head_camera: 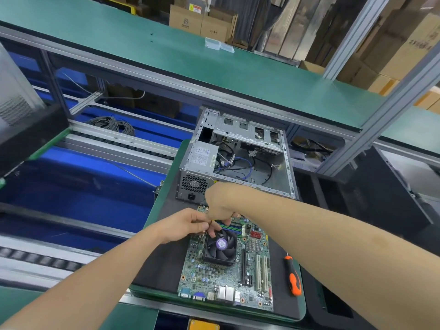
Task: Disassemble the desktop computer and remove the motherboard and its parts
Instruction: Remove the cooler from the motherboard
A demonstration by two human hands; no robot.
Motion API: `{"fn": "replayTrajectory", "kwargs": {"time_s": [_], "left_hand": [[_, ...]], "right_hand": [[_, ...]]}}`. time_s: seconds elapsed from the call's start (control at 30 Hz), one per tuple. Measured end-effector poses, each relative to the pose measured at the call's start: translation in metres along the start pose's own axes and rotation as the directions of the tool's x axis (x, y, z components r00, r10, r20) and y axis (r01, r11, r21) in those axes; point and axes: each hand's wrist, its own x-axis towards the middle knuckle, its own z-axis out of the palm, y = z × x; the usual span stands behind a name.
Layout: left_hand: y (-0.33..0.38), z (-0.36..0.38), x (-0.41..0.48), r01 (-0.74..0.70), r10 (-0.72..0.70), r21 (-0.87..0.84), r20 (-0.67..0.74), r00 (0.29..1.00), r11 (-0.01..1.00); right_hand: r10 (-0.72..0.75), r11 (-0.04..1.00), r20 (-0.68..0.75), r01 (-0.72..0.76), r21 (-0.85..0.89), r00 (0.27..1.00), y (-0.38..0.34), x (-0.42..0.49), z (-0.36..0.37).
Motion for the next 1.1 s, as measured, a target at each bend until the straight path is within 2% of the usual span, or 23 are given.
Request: {"fn": "replayTrajectory", "kwargs": {"time_s": [0.07, 0.13, 0.23, 0.37, 0.43, 0.53, 0.6, 0.63, 0.67, 0.7, 0.73, 0.77, 0.8, 0.87, 0.9, 0.97, 1.03, 1.1], "left_hand": [[0.0, 0.001, 0.001, 0.002, -0.002, -0.027, -0.006, 1.0, 1.0], [0.001, 0.002, 0.002, 0.0, 0.0, -0.021, -0.004, 1.0, 1.0], [0.001, 0.001, 0.0, -0.015, 0.015, -0.013, -0.008, 1.0, 1.0], [-0.003, -0.001, -0.007, 0.001, -0.001, 0.015, -0.023, 1.0, 1.0], [-0.004, 0.002, -0.007, -0.005, 0.007, 0.044, -0.047, 0.999, 0.999], [-0.004, 0.008, -0.006, -0.02, 0.025, 0.05, -0.096, 0.995, 0.999], [-0.002, 0.01, -0.005, -0.022, 0.028, 0.056, -0.102, 0.994, 0.998], [0.0, 0.01, -0.006, -0.026, 0.032, 0.063, -0.097, 0.995, 0.998], [0.001, 0.01, -0.006, -0.028, 0.034, 0.068, -0.091, 0.995, 0.997], [0.002, 0.009, -0.006, -0.028, 0.034, 0.069, -0.086, 0.996, 0.997], [0.002, 0.009, -0.005, -0.027, 0.032, 0.064, -0.081, 0.996, 0.998], [0.003, 0.008, -0.005, -0.024, 0.028, 0.055, -0.074, 0.997, 0.998], [0.003, 0.008, -0.005, -0.018, 0.021, 0.04, -0.068, 0.997, 0.999], [0.004, 0.007, -0.005, -0.003, 0.003, 0.002, -0.063, 0.998, 1.0], [0.004, 0.006, -0.005, 0.004, -0.004, -0.009, -0.063, 0.998, 1.0], [0.004, 0.006, -0.005, 0.011, -0.011, -0.009, -0.067, 0.998, 1.0], [0.002, 0.006, -0.004, 0.022, -0.022, 0.0, -0.087, 0.996, 1.0], [0.003, 0.006, -0.004, 0.033, -0.032, 0.004, -0.097, 0.995, 0.999]], "right_hand": [[-0.068, 0.984, -0.165, 0.039, -0.174, 0.984, -0.002, 0.0, 0.005], [-0.099, 0.982, -0.259, 0.052, -0.184, 0.961, -0.005, -0.002, 0.009], [-0.222, 0.938, -0.292, 0.121, -0.326, 0.93, -0.013, -0.008, 0.008], [-0.441, 0.779, -0.308, 0.189, -0.598, 0.843, -0.018, -0.009, 0.018], [-0.462, 0.764, -0.31, 0.196, -0.614, 0.831, -0.015, -0.01, 0.021], [-0.392, 0.867, -0.346, 0.217, -0.447, 0.852, -0.007, -0.018, 0.017], [-0.21, 0.972, -0.376, 0.151, -0.18, 0.903, 0.0, -0.019, 0.01], [-0.058, 0.996, -0.309, 0.075, 0.045, 0.949, 0.002, -0.016, 0.006], [0.075, 0.965, -0.147, -0.035, 0.26, 0.986, 0.004, -0.011, 0.003], [0.152, 0.905, 0.062, -0.164, 0.392, 0.986, 0.005, -0.007, 0.0], [0.179, 0.846, 0.241, -0.274, 0.458, 0.954, 0.005, -0.002, -0.001], [0.171, 0.81, 0.347, -0.332, 0.483, 0.922, 0.006, 0.003, -0.001], [0.147, 0.803, 0.377, -0.333, 0.494, 0.914, 0.007, 0.008, 0.0], [0.132, 0.868, 0.303, -0.257, 0.425, 0.944, 0.007, 0.013, 0.001], [0.112, 0.925, 0.228, -0.186, 0.332, 0.967, 0.006, 0.013, 0.0], [0.04, 0.998, 0.042, -0.042, 0.041, 0.998, 0.002, 0.009, -0.002], [-0.073, 0.975, -0.138, 0.041, -0.218, 0.988, 0.002, 0.002, 0.0], [-0.15, 0.96, -0.263, 0.077, -0.269, 0.953, 0.004, -0.004, 0.006]]}}
